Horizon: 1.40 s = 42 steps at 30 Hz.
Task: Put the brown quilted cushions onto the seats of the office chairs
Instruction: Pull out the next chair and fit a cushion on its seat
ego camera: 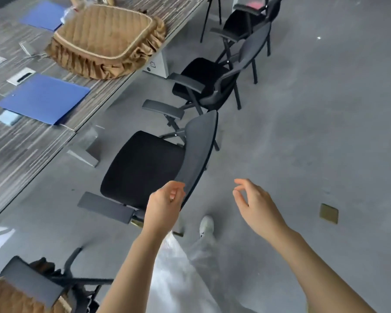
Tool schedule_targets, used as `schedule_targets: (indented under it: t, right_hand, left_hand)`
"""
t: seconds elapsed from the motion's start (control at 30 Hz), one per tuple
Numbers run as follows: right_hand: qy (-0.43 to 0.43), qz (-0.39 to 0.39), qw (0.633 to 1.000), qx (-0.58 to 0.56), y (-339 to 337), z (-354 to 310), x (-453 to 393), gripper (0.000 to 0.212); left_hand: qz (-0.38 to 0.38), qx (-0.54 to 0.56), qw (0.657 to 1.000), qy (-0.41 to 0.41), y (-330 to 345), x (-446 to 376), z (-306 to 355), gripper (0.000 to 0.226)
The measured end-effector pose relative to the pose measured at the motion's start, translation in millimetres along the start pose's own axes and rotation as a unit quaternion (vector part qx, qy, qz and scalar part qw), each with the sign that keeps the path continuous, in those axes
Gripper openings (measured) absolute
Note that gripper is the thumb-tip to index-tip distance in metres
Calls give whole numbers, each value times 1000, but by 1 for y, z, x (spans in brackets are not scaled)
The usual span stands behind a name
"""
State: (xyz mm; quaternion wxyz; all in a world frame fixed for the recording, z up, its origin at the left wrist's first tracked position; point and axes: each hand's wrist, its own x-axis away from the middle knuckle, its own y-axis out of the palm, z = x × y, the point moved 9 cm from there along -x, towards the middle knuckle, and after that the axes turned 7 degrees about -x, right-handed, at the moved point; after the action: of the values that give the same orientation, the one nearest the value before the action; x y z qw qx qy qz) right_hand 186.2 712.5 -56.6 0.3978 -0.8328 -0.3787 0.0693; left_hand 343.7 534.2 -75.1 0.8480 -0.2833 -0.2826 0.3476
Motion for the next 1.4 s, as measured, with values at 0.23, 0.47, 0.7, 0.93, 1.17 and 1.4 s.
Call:
schedule_targets:
  t: [0.23, 0.47, 0.7, 0.93, 1.17, 1.4]
  right_hand:
    - [-12, -23, 1000, -3, -57, -14, -166, 37]
    - [-58, -65, 996, -10, -87, -37, -301, 37]
    - [-119, -158, 980, -3, -95, -41, -438, 38]
    - [-201, -271, 941, 22, -92, -64, -530, 39]
    - [-274, -327, 903, 41, -75, -125, -601, 40]
    - [-307, -309, 900, 32, -59, -199, -663, 38]
  left_hand:
    - [-13, 2, 1000, -8, 5, -140, 64, 25]
    - [17, 7, 999, -44, -8, -250, 111, 25]
    - [77, 46, 988, -128, 11, -333, 130, 27]
    - [224, 170, 926, -251, 23, -354, 158, 21]
    - [281, 180, 894, -300, -6, -395, 158, 24]
    - [319, 127, 898, -274, -99, -450, 138, 29]
